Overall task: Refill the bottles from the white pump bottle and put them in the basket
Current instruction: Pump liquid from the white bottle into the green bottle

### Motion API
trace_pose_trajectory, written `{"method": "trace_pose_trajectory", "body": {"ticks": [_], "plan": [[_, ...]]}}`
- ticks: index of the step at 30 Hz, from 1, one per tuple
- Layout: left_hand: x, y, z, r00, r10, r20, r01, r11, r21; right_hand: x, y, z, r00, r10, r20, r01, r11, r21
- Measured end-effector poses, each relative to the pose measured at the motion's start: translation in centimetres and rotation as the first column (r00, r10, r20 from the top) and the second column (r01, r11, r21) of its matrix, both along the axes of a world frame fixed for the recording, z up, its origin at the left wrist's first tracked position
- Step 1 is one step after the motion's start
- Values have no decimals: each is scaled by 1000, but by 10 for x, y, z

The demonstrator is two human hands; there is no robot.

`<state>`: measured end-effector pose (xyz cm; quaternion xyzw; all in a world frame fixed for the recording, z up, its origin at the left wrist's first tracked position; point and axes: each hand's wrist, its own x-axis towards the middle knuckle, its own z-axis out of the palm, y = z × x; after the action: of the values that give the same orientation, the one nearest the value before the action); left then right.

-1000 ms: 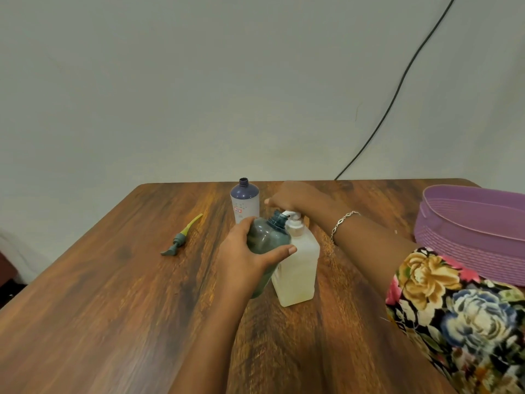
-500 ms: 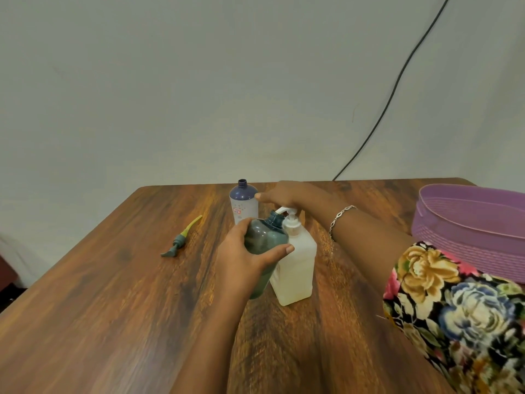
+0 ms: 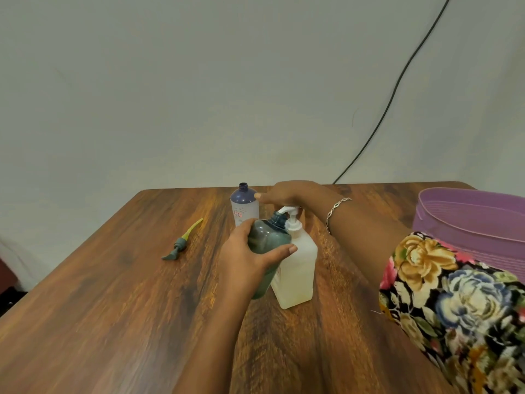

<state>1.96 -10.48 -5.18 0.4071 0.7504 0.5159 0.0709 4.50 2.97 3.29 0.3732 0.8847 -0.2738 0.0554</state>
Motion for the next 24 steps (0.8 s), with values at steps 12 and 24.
{"method": "trace_pose_trajectory", "body": {"ticks": [12, 24], "plan": [[-1, 1, 1, 1000, 1, -15, -2, 1000, -28, -4, 10, -23, 997, -79, -23, 82, 966, 245], [-1, 2, 6, 999, 31, -23, -31, 999, -7, 1, 12, -14, 983, -152, -102, 151, 988, -18]]}}
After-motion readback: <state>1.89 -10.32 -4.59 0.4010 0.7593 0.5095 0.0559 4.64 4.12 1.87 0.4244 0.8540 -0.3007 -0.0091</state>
